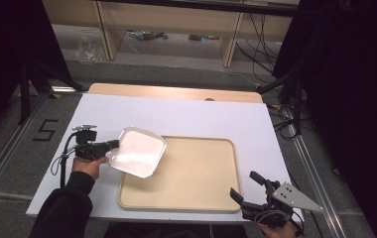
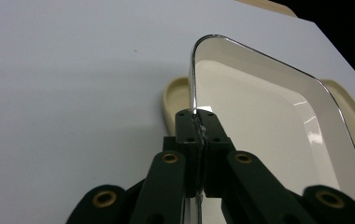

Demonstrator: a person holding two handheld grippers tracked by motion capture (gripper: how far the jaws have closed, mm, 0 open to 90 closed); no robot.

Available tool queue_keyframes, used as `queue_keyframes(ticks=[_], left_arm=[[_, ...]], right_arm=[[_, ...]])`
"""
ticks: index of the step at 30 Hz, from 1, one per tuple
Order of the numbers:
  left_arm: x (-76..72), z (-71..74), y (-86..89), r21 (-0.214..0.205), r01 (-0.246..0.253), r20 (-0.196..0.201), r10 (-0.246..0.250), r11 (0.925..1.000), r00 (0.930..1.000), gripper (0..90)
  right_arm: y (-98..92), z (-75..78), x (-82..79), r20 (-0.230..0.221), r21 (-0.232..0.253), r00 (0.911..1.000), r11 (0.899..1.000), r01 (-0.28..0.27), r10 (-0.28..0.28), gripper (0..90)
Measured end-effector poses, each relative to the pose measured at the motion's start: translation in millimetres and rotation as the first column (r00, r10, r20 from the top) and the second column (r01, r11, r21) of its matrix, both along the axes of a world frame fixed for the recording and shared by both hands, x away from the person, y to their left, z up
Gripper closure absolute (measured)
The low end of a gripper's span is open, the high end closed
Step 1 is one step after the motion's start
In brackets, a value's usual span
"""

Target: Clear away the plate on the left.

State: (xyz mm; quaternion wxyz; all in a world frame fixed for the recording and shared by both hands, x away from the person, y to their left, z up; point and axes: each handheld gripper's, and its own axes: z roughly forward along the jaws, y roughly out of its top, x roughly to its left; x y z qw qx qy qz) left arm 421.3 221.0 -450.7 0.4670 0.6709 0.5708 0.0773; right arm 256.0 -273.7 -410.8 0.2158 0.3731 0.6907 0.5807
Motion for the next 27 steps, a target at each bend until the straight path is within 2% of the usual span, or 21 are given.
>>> queue_keyframes(ticks=[1, 2, 3, 5, 7, 8, 9, 10, 12, 13, 14, 16, 21, 22, 24, 25, 26, 27], left_arm=[[-0.4, -0.2, -4.1, 0.004, 0.012, -0.001, -0.012, 0.9999, 0.9999, 88.0], [-0.6, -0.4, -7.4, 0.001, 0.019, -0.002, -0.019, 0.9998, 0.9998, 88.0], [-1.0, -0.5, -10.8, 0.005, 0.035, -0.006, -0.034, 0.9994, 0.9994, 88.0], [-1.6, -1.0, -17.6, 0.008, 0.056, -0.010, -0.056, 0.9984, 0.9984, 88.0], [-2.2, -2.0, -24.2, 0.011, 0.072, -0.011, -0.071, 0.9974, 0.9974, 88.0], [-2.4, -2.4, -26.1, 0.014, 0.080, -0.011, -0.080, 0.9967, 0.9967, 88.0], [-2.8, -2.8, -29.5, 0.010, 0.085, -0.014, -0.085, 0.9963, 0.9963, 88.1], [-3.3, -3.2, -32.8, 0.012, 0.099, -0.017, -0.099, 0.9950, 0.9950, 88.0], [-4.0, -3.9, -38.4, 0.009, 0.111, -0.019, -0.111, 0.9938, 0.9937, 88.1], [-4.1, -4.5, -42.0, 0.010, 0.123, -0.022, -0.123, 0.9923, 0.9922, 88.1], [-4.0, -5.0, -44.2, 0.008, 0.129, -0.029, -0.129, 0.9916, 0.9913, 88.0], [-4.2, -6.9, -49.6, 0.023, 0.149, -0.036, -0.148, 0.9886, 0.9883, 88.0], [-5.3, -10.1, -65.0, 0.027, 0.176, -0.048, -0.174, 0.9841, 0.9835, 88.0], [-5.4, -10.9, -67.9, 0.036, 0.191, -0.051, -0.189, 0.9808, 0.9805, 88.1], [-5.9, -12.4, -74.6, 0.033, 0.195, -0.054, -0.193, 0.9802, 0.9796, 88.1], [-6.3, -13.5, -77.9, 0.041, 0.207, -0.057, -0.205, 0.9774, 0.9771, 88.1], [-6.8, -14.3, -80.1, 0.061, 0.232, -0.067, -0.228, 0.9708, 0.9713, 88.1], [-7.5, -15.6, -84.6, 0.070, 0.240, -0.069, -0.235, 0.9682, 0.9694, 88.1]], right_arm=[[1.5, -1.4, 1.8, 0.017, 0.018, 0.9998, 1.000, -0.009, 0.009, 15.4], [1.1, -1.4, 3.0, 0.037, 0.014, 0.9992, 1.000, -0.019, 0.018, 15.4], [-0.4, -0.4, 1.5, 0.024, -0.001, 0.9997, 1.000, -0.007, 0.007, 15.4], [0.3, -0.2, 0.0, -0.002, 0.004, 1.0000, 1.000, 0.000, 0.000, 15.4], [1.6, -1.3, 1.6, 0.015, 0.019, 0.9999, 1.000, -0.008, 0.008, 15.4], [-1.2, 0.4, 0.6, 0.009, -0.012, 0.9999, 1.000, -0.007, 0.007, 15.4], [-1.4, 0.7, 0.0, 0.000, -0.014, 1.0000, 1.000, -0.008, 0.008, 15.4], [1.5, -1.2, 1.3, 0.012, 0.021, 0.9999, 1.000, -0.008, 0.008, 15.4], [1.3, -1.3, 2.4, 0.029, 0.017, 0.9995, 1.000, -0.015, 0.014, 15.4], [-1.8, 0.3, 1.7, 0.017, -0.016, 0.9996, 1.000, -0.022, 0.022, 15.4], [1.6, -1.2, 1.3, 0.013, 0.023, 0.9999, 1.000, -0.008, 0.007, 15.4], [1.7, -1.3, 1.5, 0.013, 0.019, 0.9999, 1.000, -0.007, 0.007, 15.4], [1.5, -1.4, 2.0, 0.021, 0.017, 0.9997, 1.000, -0.012, 0.011, 15.4], [1.3, -1.3, 2.3, 0.030, 0.016, 0.9994, 1.000, -0.017, 0.017, 15.4], [1.6, -1.3, 1.3, 0.012, 0.020, 0.9999, 1.000, -0.008, 0.008, 15.4], [1.0, -1.1, 1.5, 0.013, 0.006, 0.9999, 1.000, -0.010, 0.010, 15.4], [0.5, -0.4, 0.2, -0.010, 0.001, 0.9999, 1.000, -0.010, 0.010, 15.4], [1.6, -1.2, 0.6, 0.006, 0.020, 1.0000, 1.000, -0.006, 0.005, 15.4]])
